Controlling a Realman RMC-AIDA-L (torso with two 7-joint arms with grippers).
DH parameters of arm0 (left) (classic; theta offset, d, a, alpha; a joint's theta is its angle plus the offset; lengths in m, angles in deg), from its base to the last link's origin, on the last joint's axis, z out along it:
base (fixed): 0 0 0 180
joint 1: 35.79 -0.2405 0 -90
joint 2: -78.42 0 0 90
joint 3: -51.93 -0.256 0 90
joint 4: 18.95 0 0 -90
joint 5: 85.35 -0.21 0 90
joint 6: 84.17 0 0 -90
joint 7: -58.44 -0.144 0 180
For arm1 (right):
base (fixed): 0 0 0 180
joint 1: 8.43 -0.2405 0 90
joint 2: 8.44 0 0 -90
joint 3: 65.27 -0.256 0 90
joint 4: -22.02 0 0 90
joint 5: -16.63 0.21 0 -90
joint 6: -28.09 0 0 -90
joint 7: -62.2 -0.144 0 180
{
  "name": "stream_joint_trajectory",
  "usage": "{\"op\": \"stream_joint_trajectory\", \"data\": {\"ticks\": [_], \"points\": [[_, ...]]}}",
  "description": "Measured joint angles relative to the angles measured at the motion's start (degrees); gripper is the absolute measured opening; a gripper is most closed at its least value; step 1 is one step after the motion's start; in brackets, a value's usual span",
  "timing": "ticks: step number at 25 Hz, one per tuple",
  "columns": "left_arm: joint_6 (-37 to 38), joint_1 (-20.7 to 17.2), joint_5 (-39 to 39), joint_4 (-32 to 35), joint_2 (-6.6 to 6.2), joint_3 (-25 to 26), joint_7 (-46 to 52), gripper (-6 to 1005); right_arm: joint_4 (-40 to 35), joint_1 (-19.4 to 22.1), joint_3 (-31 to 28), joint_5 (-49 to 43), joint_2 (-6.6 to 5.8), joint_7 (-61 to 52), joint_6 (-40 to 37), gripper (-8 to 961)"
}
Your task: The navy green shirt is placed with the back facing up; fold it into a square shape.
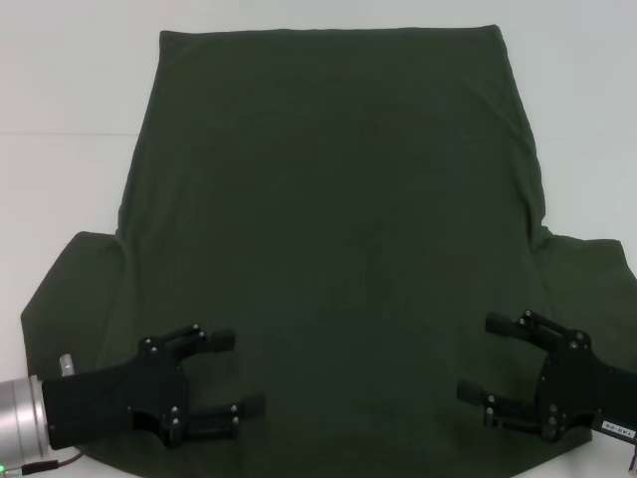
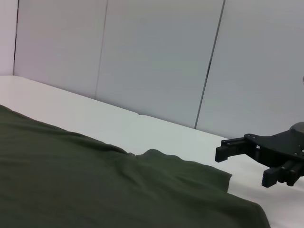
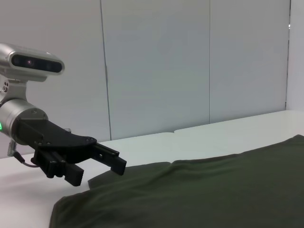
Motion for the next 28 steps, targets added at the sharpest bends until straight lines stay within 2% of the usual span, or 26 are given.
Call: {"op": "stream_joint_trajectory", "data": {"ticks": [13,15,18,21,28], "points": [[-0.18,0.00,0.08,0.00,0.00,0.16,0.21,903,0.00,-0.01,0.00,0.00,0.00,0.00,0.14,912],[0.21,0.08,0.23,0.00,-0.08,1.36,2.94,903,0.00,-0.08,0.00,0.01,0.00,0.00,0.14,912],[1.42,0.80,0.61,0.00,-0.89,4.84,12.72,903,0.01,-0.14,0.00,0.10,0.00,0.00,0.19,912],[2.53,1.84,0.56,1.09,-2.50,7.87,26.63,903,0.00,-0.16,0.00,0.10,0.00,0.00,0.32,912],[0.66,4.33,-5.07,6.73,-5.62,8.73,56.12,902,0.00,-0.22,0.00,0.16,-0.04,-0.10,0.38,912]]}}
